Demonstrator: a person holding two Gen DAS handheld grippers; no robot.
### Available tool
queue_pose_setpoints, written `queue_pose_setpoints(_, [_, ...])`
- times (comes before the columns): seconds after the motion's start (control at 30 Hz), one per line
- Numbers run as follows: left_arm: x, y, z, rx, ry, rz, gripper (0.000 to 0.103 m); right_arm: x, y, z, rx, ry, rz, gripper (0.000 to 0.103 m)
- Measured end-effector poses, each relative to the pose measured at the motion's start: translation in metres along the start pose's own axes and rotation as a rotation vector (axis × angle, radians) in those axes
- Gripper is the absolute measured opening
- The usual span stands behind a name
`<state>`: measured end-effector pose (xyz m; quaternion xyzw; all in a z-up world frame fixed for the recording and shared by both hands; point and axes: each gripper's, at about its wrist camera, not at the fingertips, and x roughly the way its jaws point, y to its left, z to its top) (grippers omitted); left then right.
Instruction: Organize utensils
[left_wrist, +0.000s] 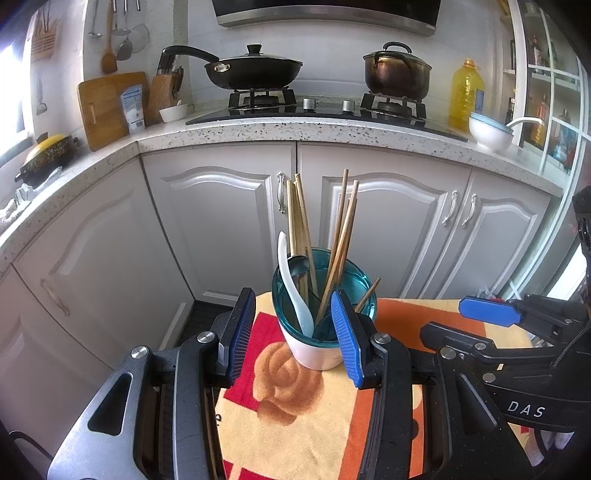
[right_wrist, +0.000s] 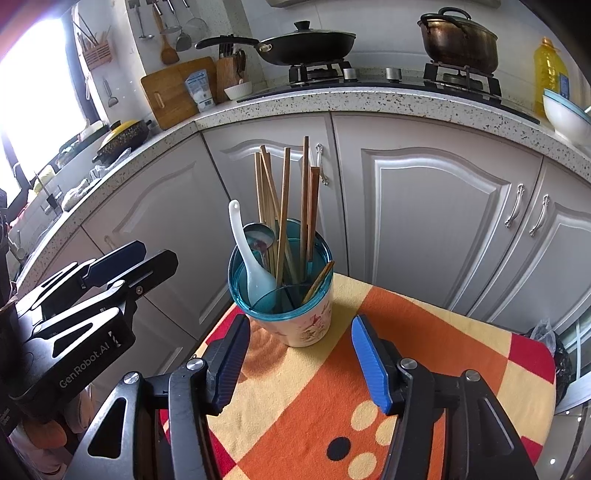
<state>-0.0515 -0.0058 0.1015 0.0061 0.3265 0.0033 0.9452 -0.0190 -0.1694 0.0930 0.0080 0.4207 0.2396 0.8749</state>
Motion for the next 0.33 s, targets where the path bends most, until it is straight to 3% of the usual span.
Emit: queue_pose_setpoints(0.33, [0.009, -0.009, -0.006, 0.020, -0.008, -0.029, 0.042, -0.002, -0.021, -0.010, 0.036, -0.008, -0.013, 0.056])
